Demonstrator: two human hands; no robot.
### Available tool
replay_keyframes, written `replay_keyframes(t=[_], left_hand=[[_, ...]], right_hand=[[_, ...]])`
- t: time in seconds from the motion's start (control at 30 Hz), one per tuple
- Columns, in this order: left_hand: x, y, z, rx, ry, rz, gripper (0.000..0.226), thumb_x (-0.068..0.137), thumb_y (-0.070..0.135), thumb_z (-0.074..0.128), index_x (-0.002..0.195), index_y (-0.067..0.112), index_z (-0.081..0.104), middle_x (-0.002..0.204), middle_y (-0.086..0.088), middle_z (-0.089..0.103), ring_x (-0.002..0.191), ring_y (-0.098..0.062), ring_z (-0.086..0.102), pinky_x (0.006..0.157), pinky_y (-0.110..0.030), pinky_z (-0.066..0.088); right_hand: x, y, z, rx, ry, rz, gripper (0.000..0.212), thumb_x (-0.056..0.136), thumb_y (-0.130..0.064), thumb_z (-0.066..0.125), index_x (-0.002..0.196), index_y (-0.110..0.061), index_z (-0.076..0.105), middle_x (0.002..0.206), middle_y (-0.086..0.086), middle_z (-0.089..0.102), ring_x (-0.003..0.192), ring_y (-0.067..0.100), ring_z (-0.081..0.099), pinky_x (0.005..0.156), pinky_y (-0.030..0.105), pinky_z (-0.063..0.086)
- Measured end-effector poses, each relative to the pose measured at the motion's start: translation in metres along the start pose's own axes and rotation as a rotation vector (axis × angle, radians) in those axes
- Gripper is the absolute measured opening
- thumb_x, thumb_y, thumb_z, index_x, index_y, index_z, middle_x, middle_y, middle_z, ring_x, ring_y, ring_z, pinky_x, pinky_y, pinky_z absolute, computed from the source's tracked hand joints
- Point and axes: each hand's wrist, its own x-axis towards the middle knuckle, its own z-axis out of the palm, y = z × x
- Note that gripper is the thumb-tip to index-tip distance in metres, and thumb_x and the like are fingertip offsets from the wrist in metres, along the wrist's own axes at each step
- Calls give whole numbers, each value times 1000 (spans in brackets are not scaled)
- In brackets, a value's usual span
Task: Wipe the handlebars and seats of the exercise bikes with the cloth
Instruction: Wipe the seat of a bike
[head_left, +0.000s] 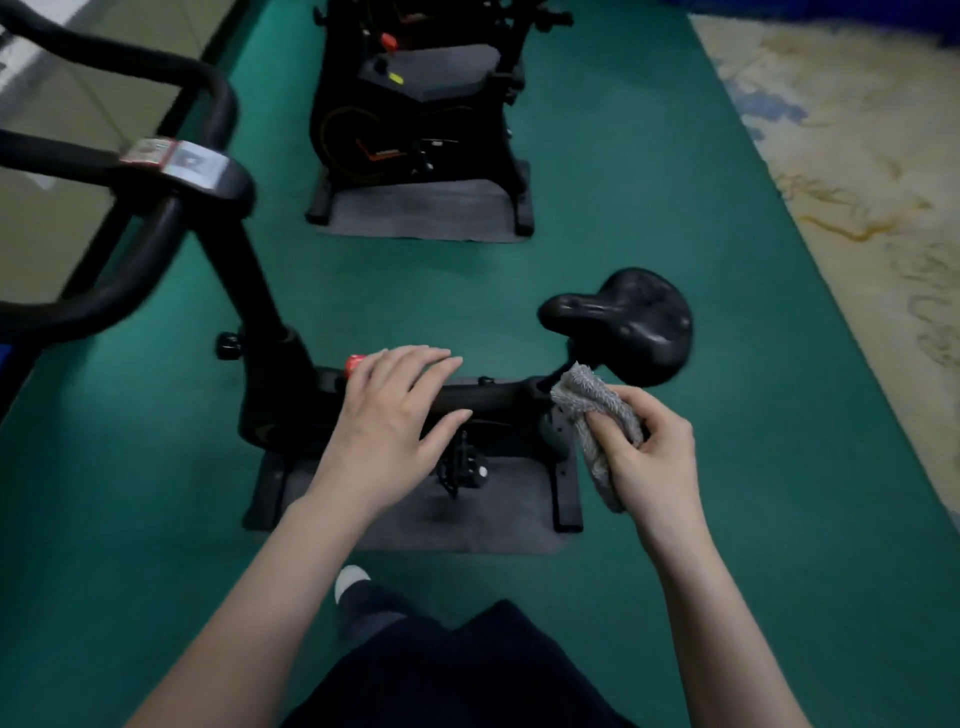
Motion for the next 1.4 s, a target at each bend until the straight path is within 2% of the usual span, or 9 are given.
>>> replay_keyframes(t=[0.2, 0.33, 0.5, 0.6, 0.87, 1.1, 1.27, 1.4], left_hand=[[10, 78, 54, -33, -81, 96, 46, 86, 35, 65, 125, 12, 58, 124, -2, 58, 118, -24, 52, 101, -42, 39], [22, 107, 73, -13, -129, 113, 47, 87, 38, 62, 127, 15, 56, 124, 1, 57, 119, -22, 50, 103, -40, 36], [53, 127, 91, 6, -175, 135, 49, 87, 41, 59, 129, 17, 54, 127, 2, 55, 121, -21, 48, 104, -39, 33], [79, 136, 105, 8, -197, 148, 50, 89, 43, 56, 131, 17, 52, 129, 2, 53, 123, -20, 46, 105, -39, 32], [150, 154, 157, -87, -195, 60, 51, 89, 41, 58, 133, 16, 52, 132, 1, 53, 126, -19, 44, 107, -39, 31], [192, 142, 176, -118, -160, -71, 47, 86, 35, 64, 127, 12, 57, 127, -3, 57, 121, -23, 50, 102, -42, 38], [205, 139, 183, -133, -175, -171, 48, 88, 36, 61, 130, 13, 55, 130, -1, 55, 123, -21, 48, 105, -44, 36], [209, 137, 188, -139, -159, -264, 47, 88, 34, 63, 128, 12, 56, 129, -2, 55, 123, -23, 48, 105, -47, 37]], right_hand=[[-23, 47, -96, 12, 126, 98, 25, 84, -7, 64, 82, -31, 70, 74, -15, 70, 68, 3, 62, 66, 23, 45], [-27, 65, -139, 33, 199, 144, 25, 84, -6, 64, 82, -30, 70, 73, -12, 70, 68, 5, 61, 67, 26, 46], [-15, 78, -166, 41, 247, 157, 26, 84, -4, 64, 82, -30, 69, 74, -16, 70, 69, 1, 61, 66, 16, 45], [3, 83, -175, 36, 257, 162, 27, 84, -2, 63, 82, -29, 69, 75, -10, 71, 69, 3, 61, 65, 14, 46], [97, 90, -203, -47, 189, 150, 21, 83, -3, 63, 85, -23, 70, 74, -6, 69, 66, 7, 58, 65, 22, 45], [192, 86, -201, -94, 89, 100, 17, 83, -2, 64, 88, -16, 71, 74, -3, 69, 65, 11, 58, 65, 27, 46], [231, 91, -196, -103, 20, 83, 19, 84, -2, 63, 88, -19, 70, 70, -8, 67, 61, 8, 56, 62, 26, 43], [266, 93, -187, -120, -57, 40, 19, 84, -2, 64, 88, -20, 71, 75, -7, 70, 67, 7, 59, 66, 26, 47]])
